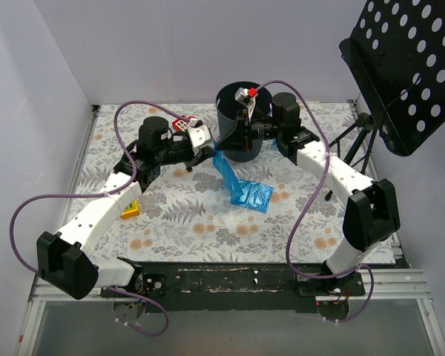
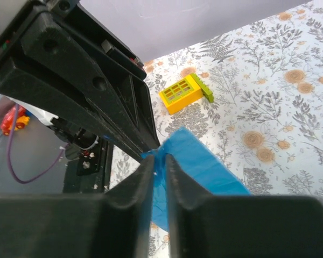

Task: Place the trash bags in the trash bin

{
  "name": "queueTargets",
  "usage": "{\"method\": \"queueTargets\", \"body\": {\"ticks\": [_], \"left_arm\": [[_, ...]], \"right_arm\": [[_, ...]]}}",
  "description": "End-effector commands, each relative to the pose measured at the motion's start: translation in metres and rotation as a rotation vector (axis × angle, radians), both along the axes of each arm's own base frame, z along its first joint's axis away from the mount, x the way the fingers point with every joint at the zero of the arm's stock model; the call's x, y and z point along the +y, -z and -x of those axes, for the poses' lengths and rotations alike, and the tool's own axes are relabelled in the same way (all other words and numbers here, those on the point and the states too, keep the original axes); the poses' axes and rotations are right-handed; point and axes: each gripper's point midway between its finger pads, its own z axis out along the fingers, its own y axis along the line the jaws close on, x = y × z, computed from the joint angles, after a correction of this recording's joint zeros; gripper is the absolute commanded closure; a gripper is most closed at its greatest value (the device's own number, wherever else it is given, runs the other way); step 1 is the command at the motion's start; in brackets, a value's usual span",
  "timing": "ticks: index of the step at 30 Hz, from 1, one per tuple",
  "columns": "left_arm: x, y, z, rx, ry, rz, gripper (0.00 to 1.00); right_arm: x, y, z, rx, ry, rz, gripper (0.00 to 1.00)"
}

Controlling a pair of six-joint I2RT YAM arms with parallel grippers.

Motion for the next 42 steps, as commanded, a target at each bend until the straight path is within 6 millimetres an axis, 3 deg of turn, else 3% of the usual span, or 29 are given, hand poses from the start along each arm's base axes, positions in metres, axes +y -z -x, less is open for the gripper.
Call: {"method": "queueTargets", "body": {"ticks": [1,2,6,12,24,26,27,29,30,38,40,42], "left_arm": [[-0.002,-0.017,0.002,-0.032,0.013,0.021,1.0],[-0.001,-0.018,0.002,-0.034,0.008,0.022,0.98],[0.002,-0.019,-0.004,-0.034,-0.03,0.016,0.9],[0.006,-0.015,-0.007,-0.024,-0.057,-0.01,1.0],[0.011,-0.016,-0.002,-0.021,-0.072,-0.008,1.0],[0.009,-0.017,-0.003,-0.027,-0.068,-0.001,1.0],[0.008,-0.017,-0.004,-0.028,-0.064,0.001,1.0],[0.007,-0.019,-0.004,-0.034,-0.055,0.007,1.0],[0.005,-0.02,-0.003,-0.033,-0.05,0.011,1.0],[0.002,-0.026,0.005,-0.046,-0.001,0.027,1.0],[0.002,-0.026,0.007,-0.051,0.007,0.027,1.0],[0.003,-0.028,0.008,-0.055,0.008,0.028,1.0]], "right_arm": [[0.006,-0.027,-0.001,-0.069,-0.042,-0.062,0.92],[0.006,-0.028,-0.001,-0.071,-0.044,-0.06,0.98],[0.003,-0.027,0.001,-0.073,-0.045,-0.053,0.99],[-0.008,-0.027,-0.005,-0.066,-0.015,-0.052,0.99],[-0.02,-0.019,-0.009,-0.034,0.017,-0.047,0.98],[-0.019,-0.021,-0.008,-0.029,0.011,-0.049,0.69],[-0.018,-0.021,-0.008,-0.029,0.009,-0.049,0.59],[-0.014,-0.023,-0.007,-0.035,-0.003,-0.054,0.45],[-0.012,-0.024,-0.007,-0.036,-0.009,-0.055,0.44],[0.005,-0.021,-0.005,-0.039,-0.053,-0.062,0.46],[0.007,-0.022,-0.005,-0.041,-0.062,-0.07,0.55],[0.007,-0.02,-0.004,-0.041,-0.076,-0.071,0.71]]}}
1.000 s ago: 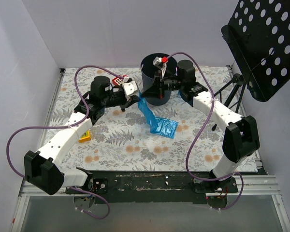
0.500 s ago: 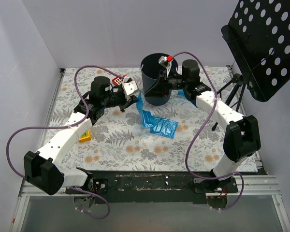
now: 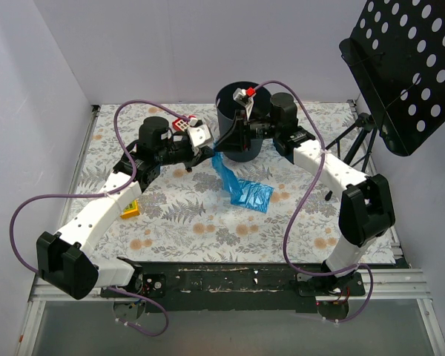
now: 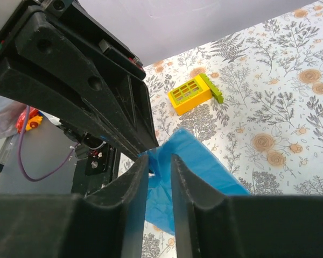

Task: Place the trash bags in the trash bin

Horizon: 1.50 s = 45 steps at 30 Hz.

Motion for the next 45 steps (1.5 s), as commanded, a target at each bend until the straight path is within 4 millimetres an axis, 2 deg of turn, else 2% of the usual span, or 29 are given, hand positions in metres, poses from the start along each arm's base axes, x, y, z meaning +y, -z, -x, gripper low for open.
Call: {"method": "queueTargets", "body": {"ticks": [1,4,5,8,10,11,16,18,24,28,34,36,39,45], "left_arm": [[0.0,-0.03,0.009,-0.074,0.031,0.04,1.0],[0.002,-0.031,0.007,-0.077,0.012,0.037,1.0],[0.003,-0.03,0.006,-0.074,0.001,0.034,1.0],[0.008,-0.029,0.003,-0.057,-0.045,0.029,0.94],[0.012,-0.027,0.005,-0.036,-0.066,0.01,0.76],[0.015,-0.027,0.006,-0.023,-0.073,0.001,0.71],[0.019,-0.03,0.018,0.101,-0.116,0.052,0.52],[0.018,-0.037,0.018,0.176,-0.148,0.108,0.49],[0.025,-0.055,-0.001,0.53,-0.251,0.356,0.46],[0.034,-0.063,-0.008,0.733,-0.201,0.49,0.43],[0.012,-0.063,0.003,0.859,-0.002,0.491,0.45],[0.006,-0.062,0.008,0.892,0.065,0.476,0.49],[0.002,-0.056,0.005,0.954,0.104,0.463,0.55],[-0.001,-0.051,-0.01,0.967,0.087,0.479,0.55]], "right_arm": [[0.004,-0.025,0.002,-0.074,-0.041,-0.053,0.76],[0.003,-0.023,0.006,-0.081,-0.054,-0.055,0.96],[0.003,-0.024,0.006,-0.083,-0.052,-0.055,0.99],[-0.002,-0.026,0.007,-0.104,-0.04,-0.051,0.99],[-0.005,-0.029,0.009,-0.123,-0.033,-0.047,0.99],[-0.006,-0.029,0.009,-0.129,-0.029,-0.043,0.99],[-0.009,-0.03,0.011,-0.151,-0.013,-0.037,0.99],[-0.01,-0.028,0.01,-0.154,0.001,-0.03,0.99],[-0.014,-0.02,0.006,-0.183,0.043,0.013,0.99],[-0.019,-0.018,0.004,-0.22,0.078,0.04,0.99],[-0.023,-0.017,0.003,-0.227,0.121,0.068,0.99],[-0.023,-0.018,0.001,-0.268,0.132,0.074,0.99],[-0.022,-0.018,0.001,-0.278,0.137,0.076,0.99],[-0.018,-0.02,0.007,-0.302,0.125,0.075,0.99]]}}
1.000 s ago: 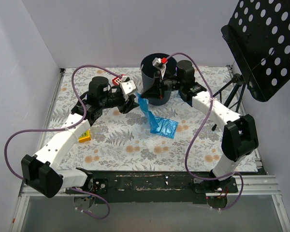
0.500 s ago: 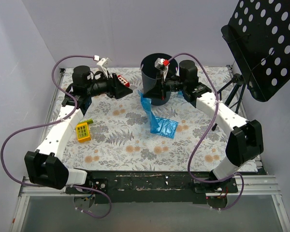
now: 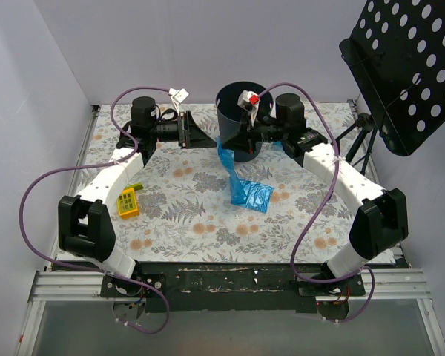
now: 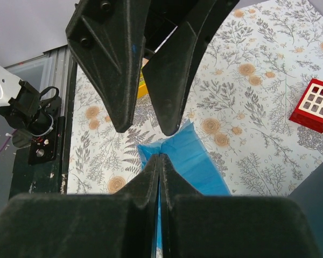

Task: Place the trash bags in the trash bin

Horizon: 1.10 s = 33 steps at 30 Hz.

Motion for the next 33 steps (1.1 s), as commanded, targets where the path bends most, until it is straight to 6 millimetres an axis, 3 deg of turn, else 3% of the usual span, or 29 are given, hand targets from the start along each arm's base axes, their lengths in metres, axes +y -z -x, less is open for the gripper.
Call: {"method": "queueTargets", "body": {"ticks": [1,7,12,20,33], "left_arm": [[-0.002,-0.028,0.002,-0.062,0.04,0.044,0.55],[-0.007,-0.021,-0.001,-0.045,0.049,0.041,0.58],[-0.01,-0.016,-0.001,-0.043,0.048,0.03,0.66],[-0.01,-0.019,0.001,-0.074,0.06,0.031,1.0],[0.004,-0.017,0.001,-0.099,-0.001,0.012,1.0]], "right_arm": [[0.0,-0.02,0.011,-0.084,-0.009,-0.021,0.99],[0.001,-0.021,0.014,-0.095,-0.007,-0.021,0.99],[0.001,-0.021,0.013,-0.096,-0.004,-0.025,0.99],[-0.001,-0.02,0.013,-0.106,0.015,-0.019,0.99],[-0.013,-0.013,0.012,-0.096,0.063,-0.001,0.99]]}}
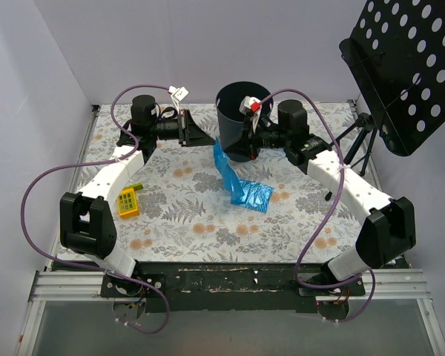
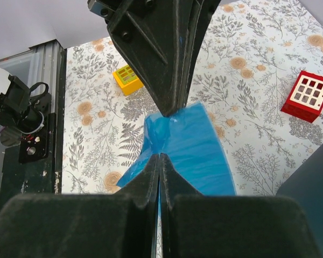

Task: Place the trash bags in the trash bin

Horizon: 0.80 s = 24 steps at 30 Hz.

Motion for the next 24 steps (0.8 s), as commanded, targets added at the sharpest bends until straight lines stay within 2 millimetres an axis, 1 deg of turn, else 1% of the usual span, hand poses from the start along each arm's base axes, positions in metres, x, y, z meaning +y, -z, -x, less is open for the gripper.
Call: {"method": "queueTargets", "body": {"ticks": [1,2,3,4,5,6,8,11,14,21,24], "left_arm": [[0.006,-0.019,0.01,-0.08,-0.009,0.008,1.0],[0.006,-0.019,0.011,-0.079,-0.008,0.007,1.0],[0.006,-0.019,0.011,-0.082,-0.005,0.008,1.0],[0.006,-0.018,0.013,-0.084,0.003,0.009,1.0],[0.006,-0.019,0.013,-0.089,0.006,0.01,1.0],[0.006,-0.019,0.014,-0.093,0.011,0.011,1.0],[0.006,-0.019,0.015,-0.099,0.019,0.014,1.0],[0.006,-0.02,0.016,-0.1,0.019,0.014,1.0],[0.006,-0.021,0.017,-0.108,0.02,0.016,1.0],[0.005,-0.022,0.015,-0.11,0.026,0.019,1.0],[0.005,-0.021,0.015,-0.107,0.023,0.017,1.0]], "right_arm": [[-0.006,-0.019,0.003,-0.056,0.012,-0.03,0.99],[-0.006,-0.019,0.003,-0.048,0.01,-0.031,0.99],[-0.004,-0.019,0.003,-0.046,0.006,-0.033,0.91],[-0.003,-0.02,0.001,-0.041,0.011,-0.037,0.82],[-0.003,-0.02,0.0,-0.034,0.016,-0.041,0.69],[0.0,-0.019,-0.002,-0.024,0.017,-0.041,0.63],[0.002,-0.021,-0.005,-0.016,0.02,-0.049,0.57],[0.008,-0.024,-0.007,-0.03,-0.005,-0.062,0.53],[0.016,-0.026,-0.005,-0.006,-0.027,-0.072,0.5],[0.029,-0.025,-0.005,-0.002,-0.045,-0.081,0.49],[0.031,-0.027,-0.007,0.004,-0.048,-0.093,0.49]]}}
